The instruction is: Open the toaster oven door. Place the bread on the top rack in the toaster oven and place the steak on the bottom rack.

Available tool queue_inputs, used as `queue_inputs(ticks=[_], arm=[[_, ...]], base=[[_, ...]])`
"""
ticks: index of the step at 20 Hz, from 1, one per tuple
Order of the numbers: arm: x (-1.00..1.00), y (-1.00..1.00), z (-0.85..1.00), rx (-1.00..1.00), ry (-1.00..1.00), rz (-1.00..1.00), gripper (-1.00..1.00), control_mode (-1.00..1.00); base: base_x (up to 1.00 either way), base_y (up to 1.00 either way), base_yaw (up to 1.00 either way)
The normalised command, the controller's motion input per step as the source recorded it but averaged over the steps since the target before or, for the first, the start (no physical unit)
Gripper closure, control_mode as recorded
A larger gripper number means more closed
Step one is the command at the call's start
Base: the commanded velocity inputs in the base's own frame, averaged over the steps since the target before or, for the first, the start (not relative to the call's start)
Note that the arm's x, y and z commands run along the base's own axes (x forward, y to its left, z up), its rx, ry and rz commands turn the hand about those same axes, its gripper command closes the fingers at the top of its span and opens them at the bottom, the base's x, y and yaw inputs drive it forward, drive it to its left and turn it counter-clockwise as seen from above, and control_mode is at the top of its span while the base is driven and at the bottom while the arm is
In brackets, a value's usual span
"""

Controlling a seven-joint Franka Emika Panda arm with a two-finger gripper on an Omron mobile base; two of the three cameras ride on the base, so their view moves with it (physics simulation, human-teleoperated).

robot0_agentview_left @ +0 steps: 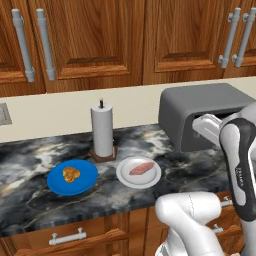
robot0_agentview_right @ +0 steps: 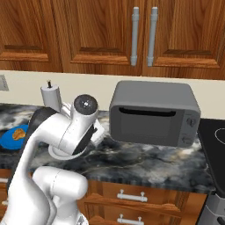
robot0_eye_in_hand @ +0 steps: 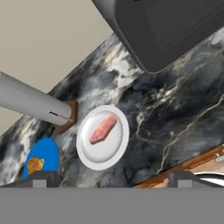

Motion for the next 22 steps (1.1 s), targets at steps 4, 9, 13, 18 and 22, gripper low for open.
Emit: queue_inputs(ticks=[4, 9, 13, 18, 22], arm=[[0.09, -0.35, 0.0, 0.07, 0.0, 0.0, -1.0, -1.0], [0.13, -0.33, 0.0, 0.13, 0.07, 0.0, -1.0, -1.0], [0.15, -0.28, -0.02, 0.1, 0.0, 0.0, -1.0, -1.0], [0.27, -0.24, 0.0, 0.25, 0.09, 0.0, -1.0, -1.0], [0.13, -0.3, 0.0, 0.29, 0.06, 0.01, -1.0, -1.0]], base=[[0.0, 0.0, 0.0], [0.0, 0.0, 0.0], [0.0, 0.0, 0.0], [0.0, 0.0, 0.0], [0.0, 0.0, 0.0]])
